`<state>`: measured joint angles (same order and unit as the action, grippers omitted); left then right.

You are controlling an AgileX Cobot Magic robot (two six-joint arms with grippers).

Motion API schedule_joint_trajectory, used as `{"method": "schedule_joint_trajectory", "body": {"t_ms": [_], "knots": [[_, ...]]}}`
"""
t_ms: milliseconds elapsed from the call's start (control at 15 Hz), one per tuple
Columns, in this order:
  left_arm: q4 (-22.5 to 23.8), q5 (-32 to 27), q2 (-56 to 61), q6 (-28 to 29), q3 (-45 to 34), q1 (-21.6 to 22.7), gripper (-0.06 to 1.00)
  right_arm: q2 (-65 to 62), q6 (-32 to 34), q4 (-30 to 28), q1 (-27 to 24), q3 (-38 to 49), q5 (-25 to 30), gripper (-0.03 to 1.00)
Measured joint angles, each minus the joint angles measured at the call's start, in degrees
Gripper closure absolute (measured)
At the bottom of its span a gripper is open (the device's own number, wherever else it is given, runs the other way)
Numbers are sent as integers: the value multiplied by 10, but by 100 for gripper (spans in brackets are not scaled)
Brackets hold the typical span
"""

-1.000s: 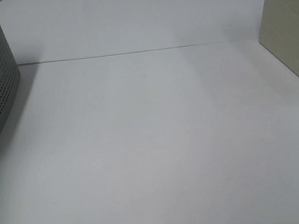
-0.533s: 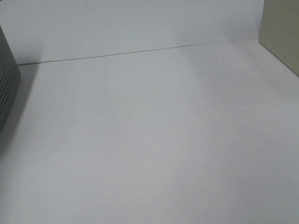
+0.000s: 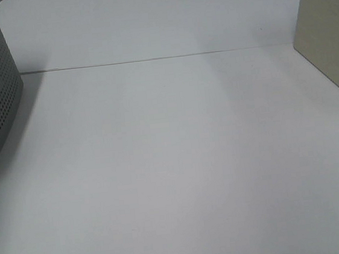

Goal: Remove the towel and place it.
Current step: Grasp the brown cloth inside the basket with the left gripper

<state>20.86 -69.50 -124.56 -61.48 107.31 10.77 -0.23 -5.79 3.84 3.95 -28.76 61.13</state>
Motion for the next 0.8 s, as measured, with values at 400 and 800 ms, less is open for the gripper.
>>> {"method": "schedule_joint_trajectory", "body": {"t_ms": [400, 800], "knots": [[15, 0, 0, 41, 0, 0, 94, 0, 0, 0, 0, 0, 0, 24], [10, 3, 19, 101, 0, 0, 94, 0, 0, 0, 0, 0, 0, 24]]}}
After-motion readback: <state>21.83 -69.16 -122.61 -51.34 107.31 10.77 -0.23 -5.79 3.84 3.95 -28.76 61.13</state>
